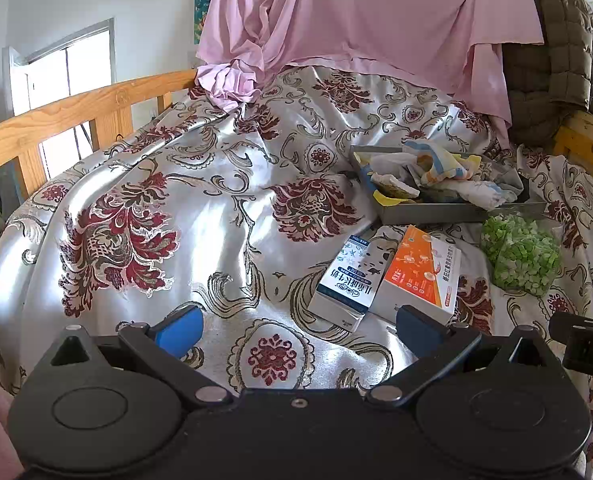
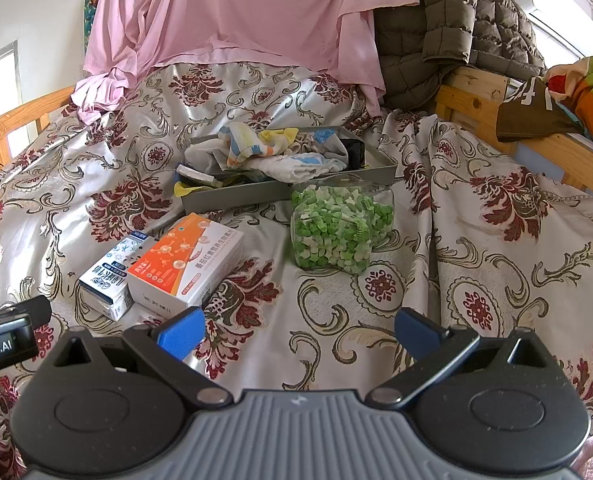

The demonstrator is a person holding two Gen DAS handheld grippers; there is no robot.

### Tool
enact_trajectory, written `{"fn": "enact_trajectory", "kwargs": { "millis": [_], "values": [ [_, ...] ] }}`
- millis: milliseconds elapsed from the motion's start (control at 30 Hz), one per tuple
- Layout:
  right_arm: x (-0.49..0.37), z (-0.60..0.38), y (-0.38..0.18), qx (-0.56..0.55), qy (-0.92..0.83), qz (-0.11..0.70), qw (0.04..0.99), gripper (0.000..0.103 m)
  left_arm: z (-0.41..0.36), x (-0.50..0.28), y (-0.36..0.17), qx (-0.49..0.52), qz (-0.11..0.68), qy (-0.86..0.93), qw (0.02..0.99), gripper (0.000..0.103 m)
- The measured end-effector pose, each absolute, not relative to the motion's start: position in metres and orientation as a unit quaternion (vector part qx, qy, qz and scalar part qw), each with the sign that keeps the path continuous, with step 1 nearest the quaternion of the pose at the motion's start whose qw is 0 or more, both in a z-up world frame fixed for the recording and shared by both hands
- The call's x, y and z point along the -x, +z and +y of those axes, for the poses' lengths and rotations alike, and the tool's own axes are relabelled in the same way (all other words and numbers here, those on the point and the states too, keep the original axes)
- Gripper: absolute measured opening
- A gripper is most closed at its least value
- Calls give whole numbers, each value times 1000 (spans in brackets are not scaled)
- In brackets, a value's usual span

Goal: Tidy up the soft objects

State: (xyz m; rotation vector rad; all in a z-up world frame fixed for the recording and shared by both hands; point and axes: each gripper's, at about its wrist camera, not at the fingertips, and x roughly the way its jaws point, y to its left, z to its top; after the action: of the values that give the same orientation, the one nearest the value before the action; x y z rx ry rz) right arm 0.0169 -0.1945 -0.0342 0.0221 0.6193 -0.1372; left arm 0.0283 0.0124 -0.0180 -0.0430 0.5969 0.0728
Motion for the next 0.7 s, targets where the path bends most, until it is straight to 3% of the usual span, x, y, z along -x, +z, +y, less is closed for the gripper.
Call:
{"fn": "enact_trajectory", "kwargs": {
  "millis": [700],
  "values": [
    [-17,-194,-34,-11,-67,306,950,103,11,-24,-14,15,275,15,961,102]
  ]
}}
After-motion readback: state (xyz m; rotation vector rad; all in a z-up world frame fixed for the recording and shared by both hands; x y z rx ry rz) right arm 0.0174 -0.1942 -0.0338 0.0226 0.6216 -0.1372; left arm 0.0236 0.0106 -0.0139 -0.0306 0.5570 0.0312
